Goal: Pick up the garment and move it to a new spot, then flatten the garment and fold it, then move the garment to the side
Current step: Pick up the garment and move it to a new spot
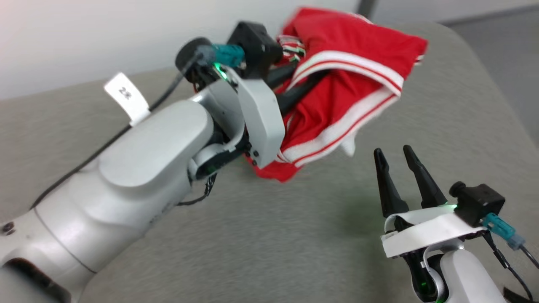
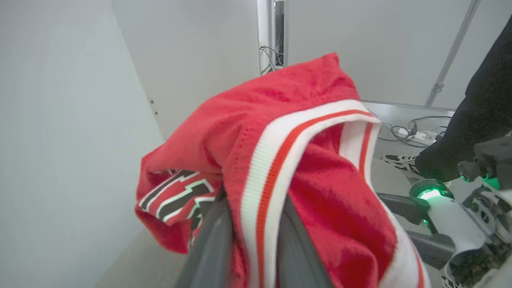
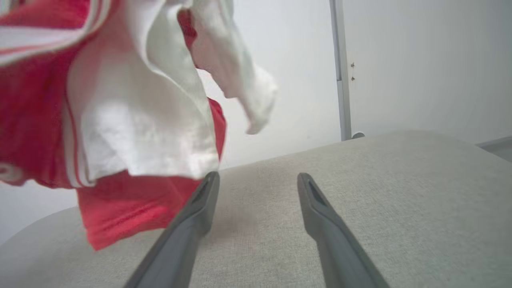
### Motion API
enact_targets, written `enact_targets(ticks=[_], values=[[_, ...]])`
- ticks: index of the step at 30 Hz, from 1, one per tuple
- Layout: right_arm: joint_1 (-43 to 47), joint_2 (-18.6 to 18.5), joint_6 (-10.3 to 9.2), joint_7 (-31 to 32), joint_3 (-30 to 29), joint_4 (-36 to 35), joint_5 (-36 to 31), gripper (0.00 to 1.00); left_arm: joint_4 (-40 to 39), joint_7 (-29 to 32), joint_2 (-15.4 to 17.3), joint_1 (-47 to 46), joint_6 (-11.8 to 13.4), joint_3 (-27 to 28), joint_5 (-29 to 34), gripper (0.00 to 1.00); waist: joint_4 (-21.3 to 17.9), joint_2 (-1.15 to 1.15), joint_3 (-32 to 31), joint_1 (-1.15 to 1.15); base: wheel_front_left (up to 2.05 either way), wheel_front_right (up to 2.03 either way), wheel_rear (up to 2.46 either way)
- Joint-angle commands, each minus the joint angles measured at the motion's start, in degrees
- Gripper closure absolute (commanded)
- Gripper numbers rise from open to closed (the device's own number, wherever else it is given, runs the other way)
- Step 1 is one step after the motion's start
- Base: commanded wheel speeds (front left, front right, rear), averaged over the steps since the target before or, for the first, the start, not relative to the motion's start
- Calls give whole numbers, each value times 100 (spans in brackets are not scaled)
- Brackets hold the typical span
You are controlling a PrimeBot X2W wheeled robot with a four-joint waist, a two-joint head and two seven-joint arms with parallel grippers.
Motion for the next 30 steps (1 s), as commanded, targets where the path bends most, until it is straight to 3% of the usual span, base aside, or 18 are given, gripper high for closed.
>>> enact_targets(ticks=[1,5,8,14,23,30], values=[[-8,23,-6,-3,-6,-14,92,0,100,-88,-4,-23,16,-156,-87,100,-1072,0,516,0,0,0,0],[46,27,-6,-3,-9,-36,420,0,499,-244,-14,-217,16,-808,-320,100,-1562,0,680,0,0,0,0],[137,26,-6,-3,-276,-109,614,0,726,-39,-155,-224,15,-990,-280,100,-1648,0,872,0,0,0,0],[298,27,-6,-3,-638,-272,910,0,953,1004,-200,131,16,-1004,358,100,-1707,0,1169,0,2,2,2],[250,23,-6,-3,-550,-376,1043,0,1093,2379,391,577,16,-1056,1184,100,-1727,0,1381,0,9,9,9],[153,23,-6,-3,-472,-389,1081,0,1012,3086,666,803,16,-1126,1391,100,-1736,0,1472,0,0,0,0]])
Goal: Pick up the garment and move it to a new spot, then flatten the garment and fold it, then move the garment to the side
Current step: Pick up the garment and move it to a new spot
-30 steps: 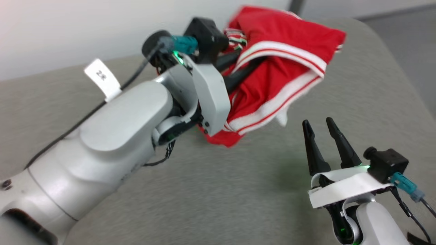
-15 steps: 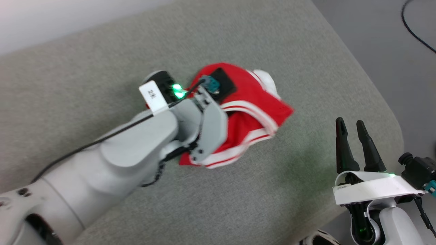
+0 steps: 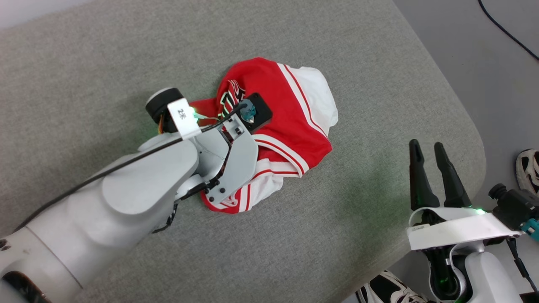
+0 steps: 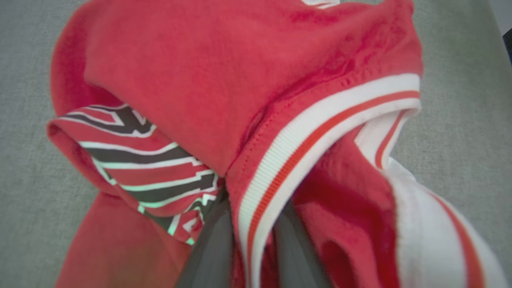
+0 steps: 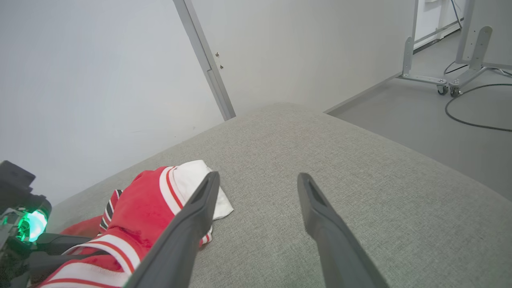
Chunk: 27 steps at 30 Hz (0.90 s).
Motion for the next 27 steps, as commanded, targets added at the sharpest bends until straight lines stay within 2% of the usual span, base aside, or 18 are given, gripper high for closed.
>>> enact_targets(ticks=[1,2,3,4,5,8,14,18,22,27], values=[[-69,14,-6,-3,36,-9,21,0,287,395,342,468,16,-255,103,100,-4,0,13,0,0,0,0],[-89,13,-6,-3,56,2,9,0,294,331,372,460,16,-256,69,97,-2,0,-4,0,0,0,0],[-96,13,-6,-3,78,21,-15,0,322,215,407,433,17,-254,35,71,2,0,-32,0,0,0,0],[-97,14,-6,-3,120,42,-46,0,340,108,437,416,18,-248,11,24,7,0,-79,0,0,0,0],[-107,14,-6,-3,171,73,-79,0,355,-34,468,391,20,-235,-57,0,16,0,-141,0,0,0,0],[-164,9,-6,-4,269,164,-267,0,353,-522,449,284,21,-194,-249,0,132,0,-392,0,0,0,0],[-141,6,-6,-3,81,259,-898,0,87,-1409,90,69,16,-142,-588,0,991,0,-901,0,0,0,0],[-98,6,-6,-3,5,325,-1290,0,69,-2184,-50,23,16,-140,-1055,0,1581,0,-1202,0,0,0,0],[18,-15,-6,-3,-137,403,-1624,0,178,-3026,-94,264,16,-144,-1736,0,2124,0,-1484,0,0,0,0],[186,-195,-6,-3,-351,461,-1765,0,428,-3861,-118,928,14,-140,-2296,0,2698,0,-1746,0,0,0,0]])
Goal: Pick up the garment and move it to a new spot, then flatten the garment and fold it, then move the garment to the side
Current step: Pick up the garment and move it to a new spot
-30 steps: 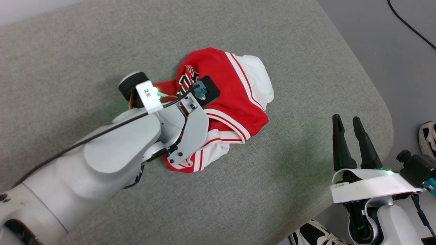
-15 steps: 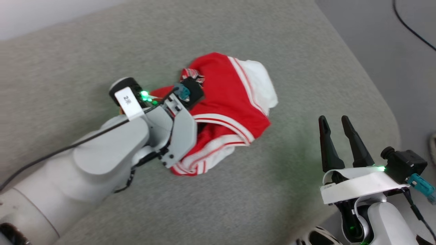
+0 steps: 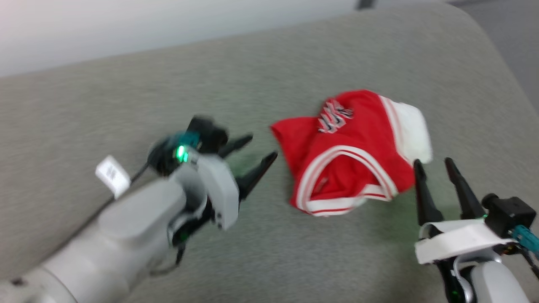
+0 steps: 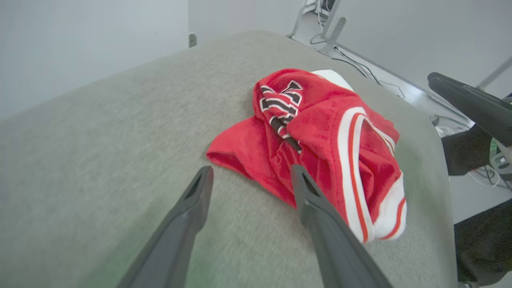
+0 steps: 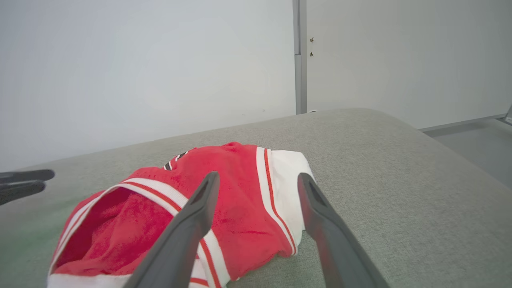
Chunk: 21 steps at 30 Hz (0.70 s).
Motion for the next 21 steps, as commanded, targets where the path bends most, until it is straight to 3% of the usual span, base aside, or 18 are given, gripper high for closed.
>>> enact_targets(ticks=[1,5,8,13,21], values=[[142,-101,-6,-4,-79,12,-60,0,70,-250,-73,262,12,0,-198,0,1010,0,-709,0,0,0,0],[263,-226,-6,-5,-174,37,-83,0,339,-582,-77,706,13,97,-476,0,1292,0,-832,0,0,0,0],[426,-348,-7,-4,-309,37,-92,0,571,-690,-196,1130,12,494,-589,0,1567,0,-951,0,0,0,0],[705,-476,-6,-4,-582,-16,-115,0,672,-689,-318,2096,14,2184,86,0,1987,0,-1149,0,0,0,0],[1161,-551,-7,-4,-796,-40,-117,0,75,-692,-619,3927,265,4802,2100,0,2358,0,-1519,0,0,0,0]])
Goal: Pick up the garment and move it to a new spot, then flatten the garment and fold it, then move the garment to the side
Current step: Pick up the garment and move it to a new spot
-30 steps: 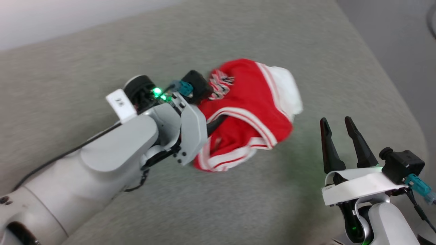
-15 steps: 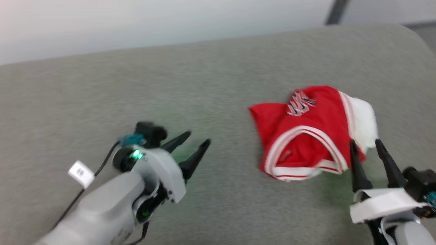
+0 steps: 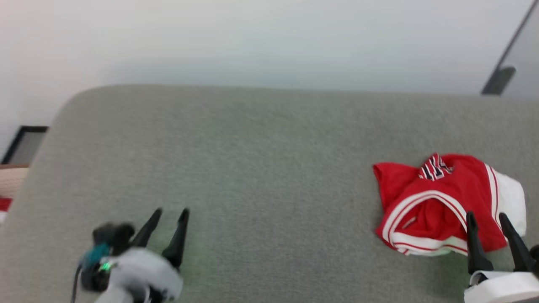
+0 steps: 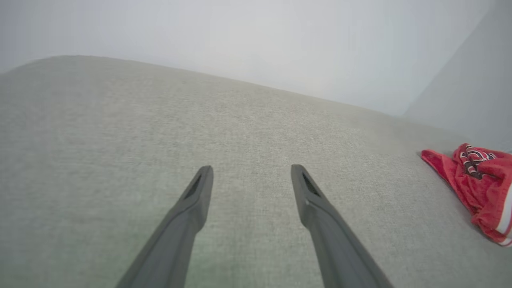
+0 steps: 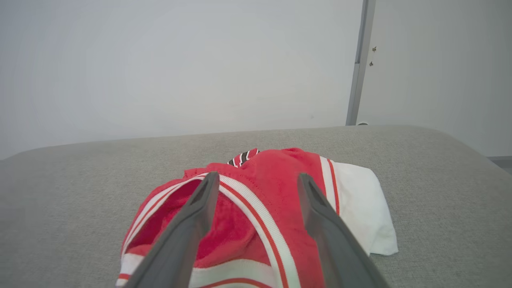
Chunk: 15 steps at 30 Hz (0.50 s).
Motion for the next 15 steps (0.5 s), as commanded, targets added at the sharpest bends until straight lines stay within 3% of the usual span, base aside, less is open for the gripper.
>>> enact_targets(ticks=[1,7,15], values=[[80,-6,-8,-3,-24,-16,-18,0,-100,0,-33,166,28,150,173,0,363,0,-385,-1,0,0,0],[198,11,-8,-3,-95,-99,1,0,-968,0,-342,1272,157,1390,1443,0,376,0,-509,-1,0,0,0],[192,-1,-8,-2,-146,-290,67,0,-1909,-1,-727,1886,-10,2179,2514,0,314,0,-610,-1,0,0,0]])
